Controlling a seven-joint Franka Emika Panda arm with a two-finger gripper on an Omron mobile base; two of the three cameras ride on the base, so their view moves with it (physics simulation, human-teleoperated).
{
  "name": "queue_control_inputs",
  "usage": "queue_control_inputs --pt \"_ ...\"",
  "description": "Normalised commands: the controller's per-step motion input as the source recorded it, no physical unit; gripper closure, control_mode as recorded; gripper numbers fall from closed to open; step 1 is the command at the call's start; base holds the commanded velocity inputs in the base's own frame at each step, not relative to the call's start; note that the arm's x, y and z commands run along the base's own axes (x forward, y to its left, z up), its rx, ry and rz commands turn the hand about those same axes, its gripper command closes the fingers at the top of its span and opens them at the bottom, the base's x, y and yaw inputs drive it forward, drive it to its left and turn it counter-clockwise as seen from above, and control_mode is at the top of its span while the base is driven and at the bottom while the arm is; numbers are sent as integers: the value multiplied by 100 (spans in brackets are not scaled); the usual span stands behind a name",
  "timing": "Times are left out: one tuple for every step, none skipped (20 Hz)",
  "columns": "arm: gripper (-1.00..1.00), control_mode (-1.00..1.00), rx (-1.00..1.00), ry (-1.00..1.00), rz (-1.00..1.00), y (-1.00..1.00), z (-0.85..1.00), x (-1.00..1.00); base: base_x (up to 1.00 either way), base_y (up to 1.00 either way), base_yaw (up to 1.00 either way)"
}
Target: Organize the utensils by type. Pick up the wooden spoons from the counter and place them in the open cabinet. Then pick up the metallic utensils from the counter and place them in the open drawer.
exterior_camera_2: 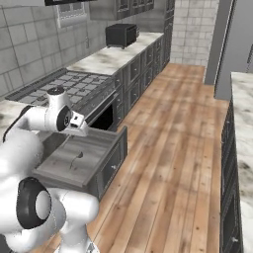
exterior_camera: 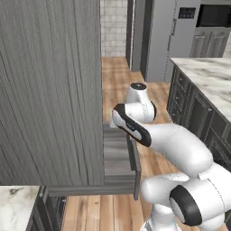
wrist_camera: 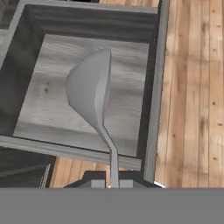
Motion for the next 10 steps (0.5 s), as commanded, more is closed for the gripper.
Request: queue_control_inputs --pt "100 -100 0 29 0 46 -66 82 0 0 0" --pt "100 -100 0 31 0 40 -65 87 0 0 0" --pt "100 -100 0 34 0 36 -61 97 0 0 0" --pt "100 -100 0 34 0 34 -63 99 0 0 0" --pt "100 -100 0 30 0 41 -71 96 0 0 0" --pt "100 -100 0 28 0 45 -76 92 0 0 0" --pt "100 -100 0 24 0 39 -74 83 0 0 0" --pt "100 -100 0 22 0 34 -75 79 0 0 0" --pt "100 -100 0 21 0 27 -78 73 0 0 0" --pt "100 -100 0 18 0 24 -81 71 0 0 0"
